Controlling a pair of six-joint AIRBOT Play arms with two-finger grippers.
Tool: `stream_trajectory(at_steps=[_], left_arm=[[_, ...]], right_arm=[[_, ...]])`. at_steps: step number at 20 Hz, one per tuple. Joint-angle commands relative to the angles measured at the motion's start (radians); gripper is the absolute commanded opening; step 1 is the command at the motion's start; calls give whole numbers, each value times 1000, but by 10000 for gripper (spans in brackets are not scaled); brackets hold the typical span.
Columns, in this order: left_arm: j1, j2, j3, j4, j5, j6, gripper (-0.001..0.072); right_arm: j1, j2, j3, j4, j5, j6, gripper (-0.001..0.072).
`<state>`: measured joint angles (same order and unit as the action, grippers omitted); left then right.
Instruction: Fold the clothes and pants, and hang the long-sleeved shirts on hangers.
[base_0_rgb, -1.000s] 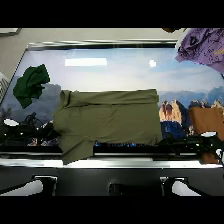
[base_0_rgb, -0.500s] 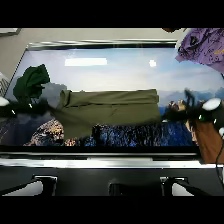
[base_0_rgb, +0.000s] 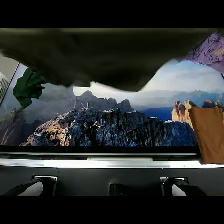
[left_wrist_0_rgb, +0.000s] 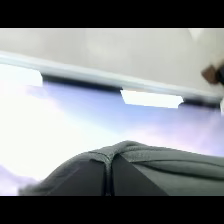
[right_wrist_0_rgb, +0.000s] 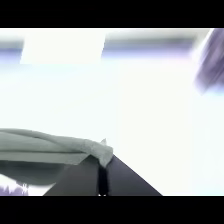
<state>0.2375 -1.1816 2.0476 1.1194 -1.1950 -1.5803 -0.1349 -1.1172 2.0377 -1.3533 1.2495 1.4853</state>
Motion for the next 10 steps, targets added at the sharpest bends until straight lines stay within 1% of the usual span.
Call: stream_trajectory(at_steps=[1, 3, 5, 8, 10], left_arm=[[-2, 214, -5, 224, -12, -110, 13], [-2, 335, -97, 313, -13, -161, 13], [-2, 407, -150, 362, -13, -187, 13], [-2, 424, -170, 365, -19, -193, 13], [-2, 380, -173, 357, -41, -182, 13]], right_arm=[[5, 178, 92, -131, 30, 32, 24], [5, 251, 92, -184, 39, 81, 24], [5, 281, 92, -188, 36, 121, 24], [5, 254, 80, -181, 48, 162, 24], [5, 186, 72, -154, 104, 162, 24]])
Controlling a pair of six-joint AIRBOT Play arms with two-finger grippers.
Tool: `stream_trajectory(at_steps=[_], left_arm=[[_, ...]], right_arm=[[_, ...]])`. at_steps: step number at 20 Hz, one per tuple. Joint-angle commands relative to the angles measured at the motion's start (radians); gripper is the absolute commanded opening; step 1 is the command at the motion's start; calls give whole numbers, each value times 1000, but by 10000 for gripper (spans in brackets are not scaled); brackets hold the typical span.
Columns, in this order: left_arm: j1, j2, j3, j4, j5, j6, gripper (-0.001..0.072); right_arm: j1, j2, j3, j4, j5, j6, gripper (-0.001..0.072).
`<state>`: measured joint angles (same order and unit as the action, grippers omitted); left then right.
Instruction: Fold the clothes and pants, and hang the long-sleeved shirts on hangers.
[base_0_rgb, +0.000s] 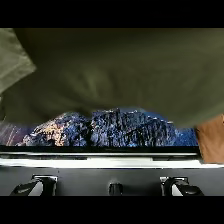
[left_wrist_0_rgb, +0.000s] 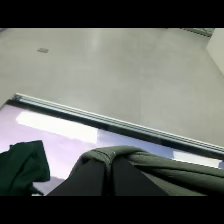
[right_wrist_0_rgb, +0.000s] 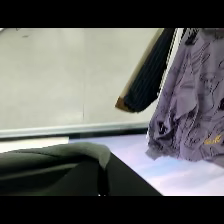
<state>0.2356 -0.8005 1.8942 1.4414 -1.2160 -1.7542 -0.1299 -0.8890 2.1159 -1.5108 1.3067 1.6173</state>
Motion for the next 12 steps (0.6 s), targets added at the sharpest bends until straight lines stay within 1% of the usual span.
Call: stream_trajectory(at_steps=[1, 3, 5, 7, 10, 12], left_arm=[[0, -37, -20, 7, -43, 22, 13], [0, -151, -23, -61, -113, 95, 14], [-8, -288, -58, -111, -149, 157, 13], [-35, -428, -110, -114, -145, 202, 14], [-85, -690, -153, -114, -135, 269, 14], [-114, -859, -153, -114, -76, 292, 14]], right_arm=[[0, -92, -15, 24, 86, 30, 24], [0, -204, -59, 63, 152, 29, 24], [0, -328, -121, 85, 183, 25, 25], [6, -471, -153, 90, 191, 1, 25], [24, -694, -154, 87, 166, -32, 25], [34, -823, -154, 84, 115, -35, 25]])
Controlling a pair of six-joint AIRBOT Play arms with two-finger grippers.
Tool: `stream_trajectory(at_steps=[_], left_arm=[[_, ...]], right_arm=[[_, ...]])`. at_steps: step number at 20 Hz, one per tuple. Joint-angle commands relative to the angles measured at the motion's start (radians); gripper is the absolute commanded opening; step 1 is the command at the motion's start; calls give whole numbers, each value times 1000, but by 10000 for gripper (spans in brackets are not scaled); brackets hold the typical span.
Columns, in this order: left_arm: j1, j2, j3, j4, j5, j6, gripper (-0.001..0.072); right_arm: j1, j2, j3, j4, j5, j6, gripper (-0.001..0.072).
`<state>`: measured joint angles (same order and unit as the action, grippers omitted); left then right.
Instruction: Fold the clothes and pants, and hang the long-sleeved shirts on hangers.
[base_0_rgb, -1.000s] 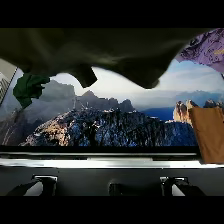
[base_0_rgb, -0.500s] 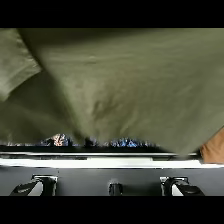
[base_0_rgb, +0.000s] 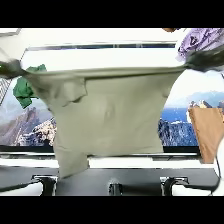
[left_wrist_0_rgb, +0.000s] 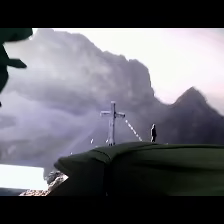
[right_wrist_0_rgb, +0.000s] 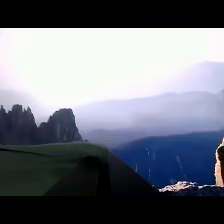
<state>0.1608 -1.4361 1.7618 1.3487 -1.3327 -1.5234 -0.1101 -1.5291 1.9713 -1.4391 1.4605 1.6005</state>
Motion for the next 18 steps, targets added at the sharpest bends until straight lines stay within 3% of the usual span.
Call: stream_trajectory(at_steps=[1, 5, 8, 18], left_arm=[[-50, -296, -20, -22, 92, 68, 15], [-76, -457, -20, -21, 270, 87, 15], [-73, -476, -20, -17, 292, 88, 15], [-63, -468, -20, -14, -76, 57, 15]], right_arm=[[22, -237, -9, 11, -71, -18, 25], [47, -389, -9, -34, -204, -14, 25], [47, -430, -9, -48, -212, -10, 25], [47, -452, -10, -47, 68, 10, 25]])
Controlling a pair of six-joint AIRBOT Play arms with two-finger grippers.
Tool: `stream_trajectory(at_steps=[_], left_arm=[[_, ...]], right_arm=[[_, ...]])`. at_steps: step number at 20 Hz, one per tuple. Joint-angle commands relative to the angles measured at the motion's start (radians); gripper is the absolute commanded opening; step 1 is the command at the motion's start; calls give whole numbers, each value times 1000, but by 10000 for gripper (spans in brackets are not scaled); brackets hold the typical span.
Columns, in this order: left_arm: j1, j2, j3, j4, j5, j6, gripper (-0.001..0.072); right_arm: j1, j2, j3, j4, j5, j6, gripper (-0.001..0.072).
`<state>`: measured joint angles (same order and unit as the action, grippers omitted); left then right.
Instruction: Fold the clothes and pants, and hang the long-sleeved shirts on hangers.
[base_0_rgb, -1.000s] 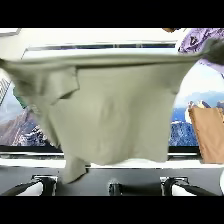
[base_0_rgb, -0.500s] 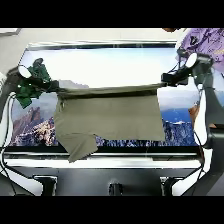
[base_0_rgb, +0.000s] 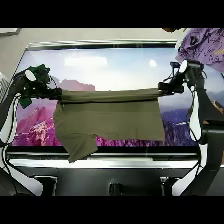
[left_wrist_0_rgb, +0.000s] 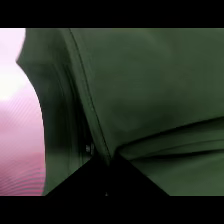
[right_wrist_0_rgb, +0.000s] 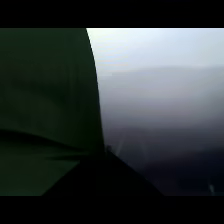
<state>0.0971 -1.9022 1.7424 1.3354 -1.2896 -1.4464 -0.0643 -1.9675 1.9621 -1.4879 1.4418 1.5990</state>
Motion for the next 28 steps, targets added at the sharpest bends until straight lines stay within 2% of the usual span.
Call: stream_trajectory(at_steps=[1, 6, 14, 15, 16, 18, 19, 20, 24, 26, 28], left_arm=[[1, -2, -1, 0, -142, -20, 15], [1, -2, -1, 0, -206, -35, 16], [0, -29, -1, 0, -203, -34, 19], [-1, -33, -1, 0, -202, -35, 24], [-1, -36, -1, 0, -196, -36, 101], [-1, -36, 6, 0, -186, -47, 429], [1, -34, 19, 0, -188, -53, 558], [7, -27, 41, 0, -196, -57, 617], [96, 105, 46, 45, -220, -71, 615], [182, 230, -88, 60, -210, -91, 614], [273, 390, -329, 40, -163, -91, 614]], right_arm=[[1, -23, -2, 3, 107, 15, 25], [1, -67, -8, 27, 187, 30, 25], [1, -74, -18, 94, 235, 36, 28], [1, -74, -18, 101, 241, 36, 74], [1, -74, -18, 103, 251, 36, 175], [1, -74, -18, 106, 272, 36, 331], [-2, -72, -18, 111, 289, 35, 430], [-12, -65, -18, 117, 309, 28, 484], [-140, 55, -24, 179, 300, -11, 482], [-268, 157, -103, 274, 258, -52, 480], [-384, 264, -269, 375, 210, -100, 480]])
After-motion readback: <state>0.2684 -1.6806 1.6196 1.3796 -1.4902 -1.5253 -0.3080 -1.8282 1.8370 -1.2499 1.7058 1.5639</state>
